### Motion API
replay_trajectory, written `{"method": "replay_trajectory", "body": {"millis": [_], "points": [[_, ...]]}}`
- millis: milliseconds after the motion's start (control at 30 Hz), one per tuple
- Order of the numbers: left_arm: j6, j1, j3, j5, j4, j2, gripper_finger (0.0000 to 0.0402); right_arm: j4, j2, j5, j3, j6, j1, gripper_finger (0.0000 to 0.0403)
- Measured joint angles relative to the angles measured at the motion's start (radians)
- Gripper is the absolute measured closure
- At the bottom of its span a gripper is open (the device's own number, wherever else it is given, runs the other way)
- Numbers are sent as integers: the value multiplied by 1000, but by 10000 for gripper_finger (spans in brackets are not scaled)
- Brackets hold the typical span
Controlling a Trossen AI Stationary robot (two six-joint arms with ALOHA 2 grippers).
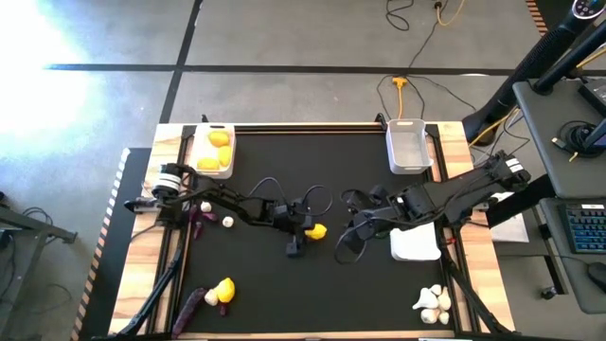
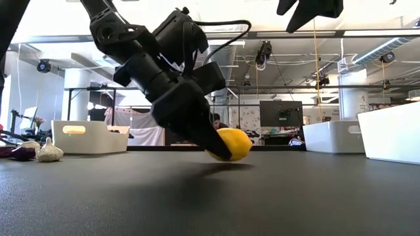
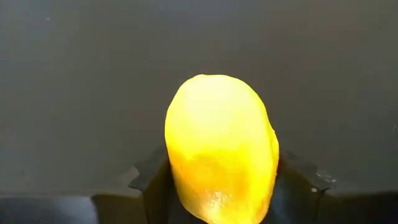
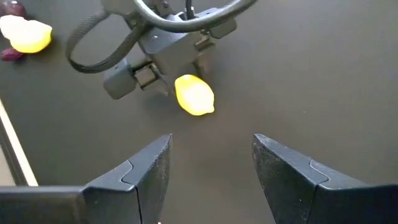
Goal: Sort produce into baskets
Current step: Put the top yellow lemon into the left white bin
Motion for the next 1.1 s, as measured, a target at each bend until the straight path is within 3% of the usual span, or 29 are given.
{"method": "replay_trajectory", "body": {"millis": [167, 333, 667, 867, 1100], "points": [[-60, 0, -1, 0, -17, -49, 230, 0, 0, -3, 0, -35, -25, 188], [-76, 0, -21, -57, -154, -203, 226, -1, 0, -4, 0, -65, -42, 188], [-97, 67, -59, -294, -740, -666, 229, 0, 0, -8, 0, -133, -84, 188], [-125, 286, -60, -340, -1057, -848, 229, 0, 0, -8, 0, -174, -90, 188], [-129, 604, -60, -346, -1160, -864, 230, -1, 0, -27, 53, -331, -107, 188]]}}
